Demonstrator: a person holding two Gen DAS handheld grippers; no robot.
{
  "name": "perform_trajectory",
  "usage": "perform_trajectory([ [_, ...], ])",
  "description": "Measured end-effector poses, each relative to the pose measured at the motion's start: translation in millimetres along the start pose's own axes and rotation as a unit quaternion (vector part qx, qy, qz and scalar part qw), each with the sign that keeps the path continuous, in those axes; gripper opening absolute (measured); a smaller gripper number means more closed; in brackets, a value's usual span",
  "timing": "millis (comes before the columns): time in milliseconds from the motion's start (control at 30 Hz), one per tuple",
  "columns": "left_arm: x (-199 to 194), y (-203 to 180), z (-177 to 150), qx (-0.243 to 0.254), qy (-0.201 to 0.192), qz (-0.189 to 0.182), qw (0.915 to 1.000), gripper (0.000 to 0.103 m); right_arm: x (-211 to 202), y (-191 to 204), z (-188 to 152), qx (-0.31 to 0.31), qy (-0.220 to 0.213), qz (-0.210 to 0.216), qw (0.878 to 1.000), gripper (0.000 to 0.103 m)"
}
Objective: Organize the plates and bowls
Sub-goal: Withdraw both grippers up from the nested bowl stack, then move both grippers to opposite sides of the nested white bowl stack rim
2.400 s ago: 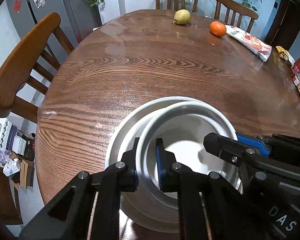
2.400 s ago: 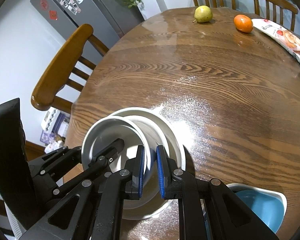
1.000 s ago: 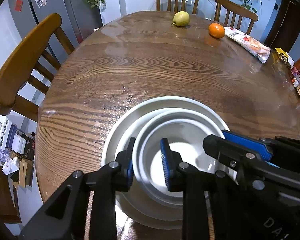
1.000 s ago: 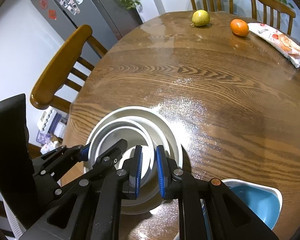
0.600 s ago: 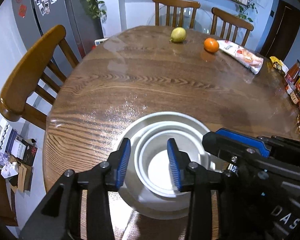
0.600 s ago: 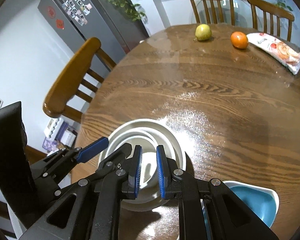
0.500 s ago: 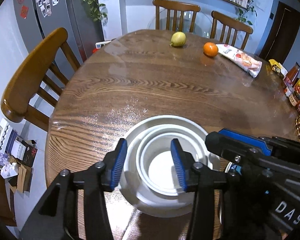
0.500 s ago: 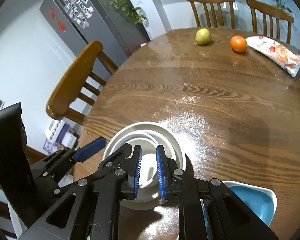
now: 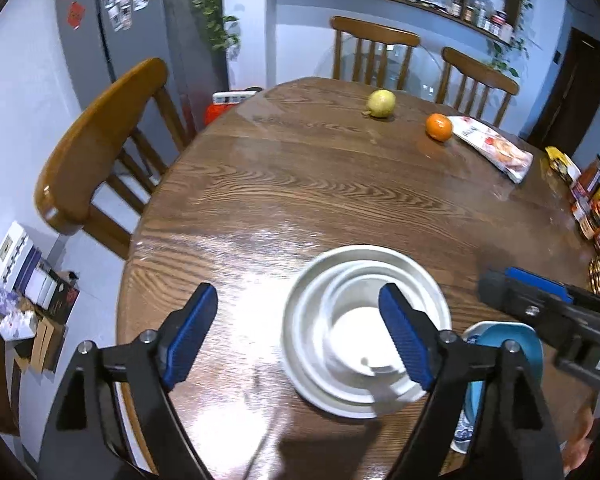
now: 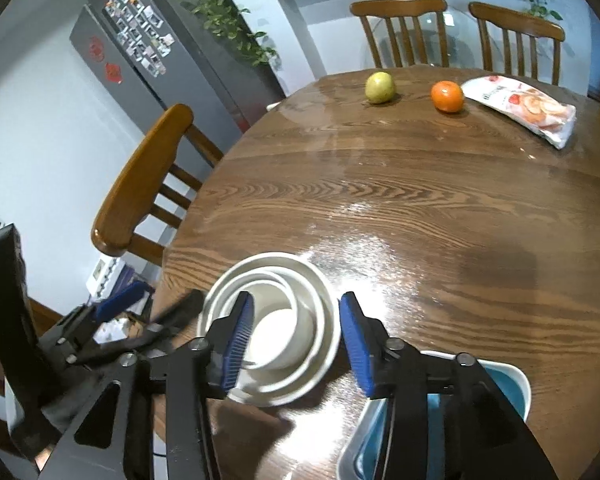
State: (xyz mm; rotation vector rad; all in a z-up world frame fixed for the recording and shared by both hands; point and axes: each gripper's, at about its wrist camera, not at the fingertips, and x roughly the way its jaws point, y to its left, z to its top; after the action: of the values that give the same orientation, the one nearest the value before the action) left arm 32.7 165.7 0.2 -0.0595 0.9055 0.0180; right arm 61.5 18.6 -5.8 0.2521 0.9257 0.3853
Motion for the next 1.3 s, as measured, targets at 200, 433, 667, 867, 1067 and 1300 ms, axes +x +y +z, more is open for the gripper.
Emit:
perform_trajectory([
  [200,5.3,29.4,-2.2,-0.047,0.023,0.006,0.9986,0.085,-1.2,-8.4,-4.1,0.004,0.013,-0.004,1.000,0.056],
  [433,12.2,52.3,-11.6,-0.081,0.049,0.008,0.9955,0.095,5.4,-15.7,-10.4,0.004,0.033,-0.003,0.999,0.056],
  [667,22.5,63.5,-16.5,-0.090,0.074,-0.007,0.9931,0.096,16.6,-32.0,-12.2,0.029,0.048,0.015,0.998,0.056],
  [867,37.3,69.8,-19.7,-0.102,0.112,-0.030,0.9880,0.096,33.1,-47.7,-12.6,0.057,0.078,0.022,0.995,0.056],
  [1067,48.6,67.6,-18.4,-0.096,0.138,-0.041,0.9849,0.095,50.2,-49.5,-13.0,0.045,0.097,-0.003,0.994,0.056],
  [1300,56.7,67.0,-15.2,-0.087,0.150,-0.029,0.9844,0.096,57.6,-52.7,-11.8,0.038,0.105,-0.011,0.994,0.056],
])
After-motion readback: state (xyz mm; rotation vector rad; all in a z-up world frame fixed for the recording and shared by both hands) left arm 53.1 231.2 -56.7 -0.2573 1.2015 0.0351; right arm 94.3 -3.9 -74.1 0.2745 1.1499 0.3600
